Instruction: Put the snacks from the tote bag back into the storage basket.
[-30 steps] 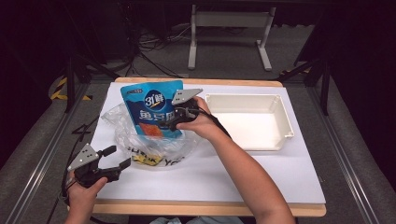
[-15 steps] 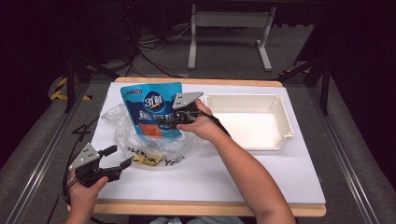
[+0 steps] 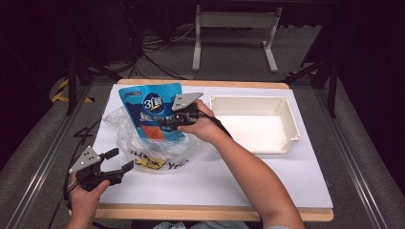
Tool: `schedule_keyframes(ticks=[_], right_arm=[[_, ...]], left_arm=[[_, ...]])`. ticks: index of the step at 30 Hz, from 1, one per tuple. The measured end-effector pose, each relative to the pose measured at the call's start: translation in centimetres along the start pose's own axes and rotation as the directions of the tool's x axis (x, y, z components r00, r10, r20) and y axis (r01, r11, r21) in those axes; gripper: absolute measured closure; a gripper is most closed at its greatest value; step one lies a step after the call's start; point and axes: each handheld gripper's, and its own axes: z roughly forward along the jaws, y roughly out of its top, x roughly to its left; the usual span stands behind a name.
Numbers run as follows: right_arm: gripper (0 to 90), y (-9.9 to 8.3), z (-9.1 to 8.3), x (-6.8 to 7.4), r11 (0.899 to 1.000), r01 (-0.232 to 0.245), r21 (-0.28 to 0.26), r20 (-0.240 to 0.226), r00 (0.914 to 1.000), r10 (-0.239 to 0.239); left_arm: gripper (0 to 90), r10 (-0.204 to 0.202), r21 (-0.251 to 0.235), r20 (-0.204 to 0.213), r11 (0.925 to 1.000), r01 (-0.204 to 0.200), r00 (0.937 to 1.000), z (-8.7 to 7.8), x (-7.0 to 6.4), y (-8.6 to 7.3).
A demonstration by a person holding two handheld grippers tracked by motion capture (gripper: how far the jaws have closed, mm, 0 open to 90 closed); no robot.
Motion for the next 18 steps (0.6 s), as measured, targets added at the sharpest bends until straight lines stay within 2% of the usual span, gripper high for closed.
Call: schedule_keyframes(ticks=[2, 4, 11, 12, 14, 18], right_arm=[[62.0, 0.5, 0.2, 0.1, 1.000, 0.027, 0.005, 0.022, 0.9994, -0.027], [62.3, 1.0, 0.1, 0.1, 1.000, 0.020, -0.001, 0.035, 0.9992, -0.020], [62.3, 2.5, -0.4, 0.1, 1.000, 0.018, -0.004, 0.023, 0.9996, -0.018], [62.3, 3.1, -0.7, 0.1, 1.000, 0.020, -0.003, 0.026, 0.9995, -0.020], [62.3, 3.1, -0.7, 0.1, 1.000, 0.020, -0.003, 0.026, 0.9995, -0.020], [62.4, 4.4, -1.7, 0.0, 1.000, 0.024, -0.014, 0.041, 0.9989, -0.024]], left_arm=[[23.2, -0.004, -0.001, 0.001, 1.0000, 0.004, 1.0000, -0.1, 0.0, 0.0], [23.2, -0.005, -0.003, 0.002, 1.0000, 0.005, 1.0000, -0.1, 0.1, 0.0], [23.2, -0.008, -0.011, 0.003, 0.9999, 0.008, 1.0000, -0.1, 0.1, 0.0], [23.2, -0.008, -0.011, 0.003, 0.9999, 0.008, 1.0000, -0.2, 0.1, 0.0], [23.3, -0.007, -0.009, 0.000, 0.9999, 0.007, 1.0000, -0.2, 0.1, 0.0], [23.2, -0.008, -0.008, 0.000, 0.9999, 0.008, 1.0000, -0.1, 0.0, 0.0]])
